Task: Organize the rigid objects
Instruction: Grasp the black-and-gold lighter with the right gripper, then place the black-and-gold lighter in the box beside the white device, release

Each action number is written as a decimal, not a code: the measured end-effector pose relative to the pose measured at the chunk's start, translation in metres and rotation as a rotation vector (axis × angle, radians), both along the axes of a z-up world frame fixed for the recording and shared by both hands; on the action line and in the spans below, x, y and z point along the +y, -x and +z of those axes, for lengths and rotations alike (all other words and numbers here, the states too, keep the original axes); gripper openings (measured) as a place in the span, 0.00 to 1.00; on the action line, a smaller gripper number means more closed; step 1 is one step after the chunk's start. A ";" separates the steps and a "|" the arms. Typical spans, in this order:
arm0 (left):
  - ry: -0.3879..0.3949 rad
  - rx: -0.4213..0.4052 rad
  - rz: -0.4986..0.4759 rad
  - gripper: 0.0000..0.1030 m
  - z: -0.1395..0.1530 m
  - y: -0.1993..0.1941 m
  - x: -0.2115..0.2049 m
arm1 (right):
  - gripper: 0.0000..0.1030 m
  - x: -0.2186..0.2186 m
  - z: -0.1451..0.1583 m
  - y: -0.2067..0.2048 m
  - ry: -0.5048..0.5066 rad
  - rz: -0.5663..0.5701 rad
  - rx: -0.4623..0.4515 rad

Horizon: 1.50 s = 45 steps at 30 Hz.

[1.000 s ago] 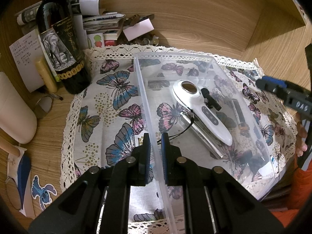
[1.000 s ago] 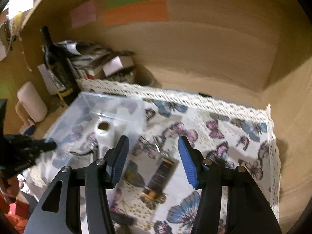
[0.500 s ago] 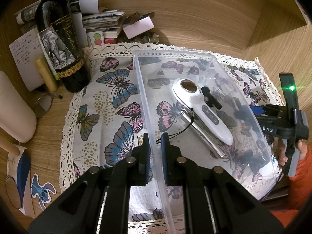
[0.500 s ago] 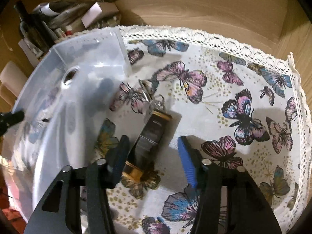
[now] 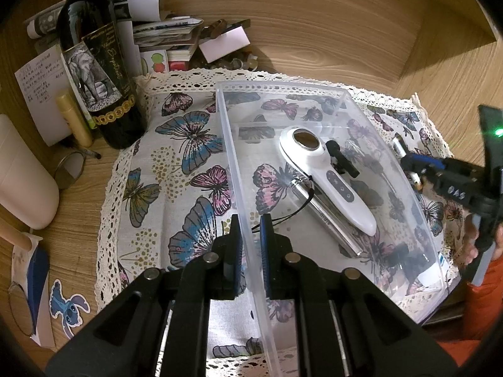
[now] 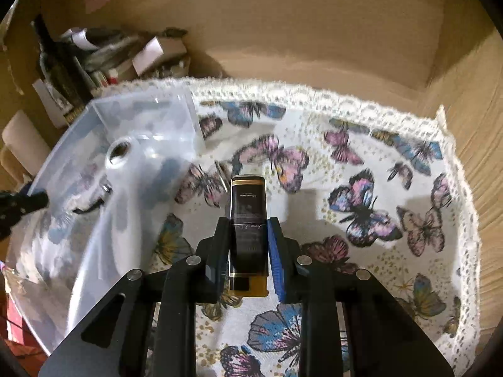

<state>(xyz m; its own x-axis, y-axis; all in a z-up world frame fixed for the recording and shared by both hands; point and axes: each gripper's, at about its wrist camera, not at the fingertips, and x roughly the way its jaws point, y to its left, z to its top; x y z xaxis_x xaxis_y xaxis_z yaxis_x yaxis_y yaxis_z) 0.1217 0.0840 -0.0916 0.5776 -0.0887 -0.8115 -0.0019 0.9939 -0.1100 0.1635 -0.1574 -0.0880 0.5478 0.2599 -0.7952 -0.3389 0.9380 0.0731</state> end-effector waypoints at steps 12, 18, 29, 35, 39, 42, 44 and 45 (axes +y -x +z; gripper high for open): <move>-0.003 0.000 -0.001 0.11 0.000 0.000 0.000 | 0.21 0.024 0.056 0.007 -0.048 0.062 -0.153; -0.004 -0.001 -0.001 0.11 0.001 0.001 -0.001 | 0.21 0.046 0.069 0.013 -0.065 0.146 -0.185; -0.007 -0.005 -0.007 0.11 0.001 0.001 -0.002 | 0.21 0.099 0.048 0.011 -0.021 0.299 -0.114; -0.014 -0.011 -0.012 0.11 0.000 0.002 -0.003 | 0.21 0.115 0.030 0.003 0.002 0.335 -0.048; -0.010 -0.010 -0.014 0.11 0.000 0.002 -0.003 | 0.21 0.119 0.022 -0.002 0.014 0.332 -0.012; -0.010 -0.010 -0.015 0.11 0.000 0.002 -0.003 | 0.21 0.119 0.022 -0.002 0.009 0.325 -0.001; -0.012 -0.011 -0.014 0.11 0.001 0.002 -0.003 | 0.23 0.117 0.025 0.000 0.005 0.322 -0.014; -0.013 -0.010 -0.014 0.11 0.001 0.002 -0.002 | 0.25 0.116 0.027 0.001 0.004 0.317 -0.023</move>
